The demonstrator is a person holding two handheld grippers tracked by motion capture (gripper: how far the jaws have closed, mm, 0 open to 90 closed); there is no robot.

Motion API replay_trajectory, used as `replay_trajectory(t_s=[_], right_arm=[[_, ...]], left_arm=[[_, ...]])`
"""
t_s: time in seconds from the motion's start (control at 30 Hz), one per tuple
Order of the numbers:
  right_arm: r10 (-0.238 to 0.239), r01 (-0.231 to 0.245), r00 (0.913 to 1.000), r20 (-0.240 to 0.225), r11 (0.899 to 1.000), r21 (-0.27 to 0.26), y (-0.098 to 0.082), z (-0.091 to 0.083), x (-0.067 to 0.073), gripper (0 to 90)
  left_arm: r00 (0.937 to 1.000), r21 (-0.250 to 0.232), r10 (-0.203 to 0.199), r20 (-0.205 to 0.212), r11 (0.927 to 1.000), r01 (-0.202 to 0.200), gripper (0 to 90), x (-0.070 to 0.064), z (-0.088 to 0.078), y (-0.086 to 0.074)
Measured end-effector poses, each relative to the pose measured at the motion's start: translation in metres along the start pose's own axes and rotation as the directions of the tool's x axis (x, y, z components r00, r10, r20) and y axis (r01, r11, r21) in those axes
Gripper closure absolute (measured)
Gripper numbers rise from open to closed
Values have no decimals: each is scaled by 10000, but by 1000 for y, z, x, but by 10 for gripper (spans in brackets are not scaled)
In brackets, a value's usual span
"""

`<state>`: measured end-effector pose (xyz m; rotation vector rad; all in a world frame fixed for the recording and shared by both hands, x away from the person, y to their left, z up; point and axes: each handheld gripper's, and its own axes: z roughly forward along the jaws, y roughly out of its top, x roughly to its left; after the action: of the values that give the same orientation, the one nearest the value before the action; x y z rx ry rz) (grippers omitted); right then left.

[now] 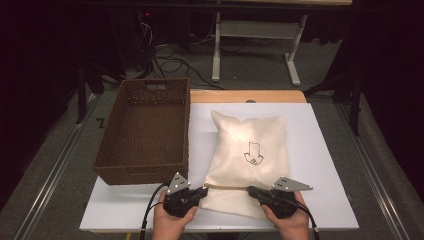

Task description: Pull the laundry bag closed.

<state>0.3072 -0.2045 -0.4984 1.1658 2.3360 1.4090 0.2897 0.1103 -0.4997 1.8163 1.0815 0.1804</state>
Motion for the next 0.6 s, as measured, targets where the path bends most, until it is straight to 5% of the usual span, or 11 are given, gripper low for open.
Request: replay_trajectory(t_s=[0.4, 0.6], right_arm=[[-5, 10, 9979, 652, 10000, -78, -13, -45, -34, 883], [781, -764, 9930, 881, 9968, -228, -20, -64, -57, 883]], left_arm=[[9996, 46, 264, -74, 9996, -264, 859, -4, 1, -2], [9998, 122, 196, 15, 9997, -196, 859, -3, 1, -2]])
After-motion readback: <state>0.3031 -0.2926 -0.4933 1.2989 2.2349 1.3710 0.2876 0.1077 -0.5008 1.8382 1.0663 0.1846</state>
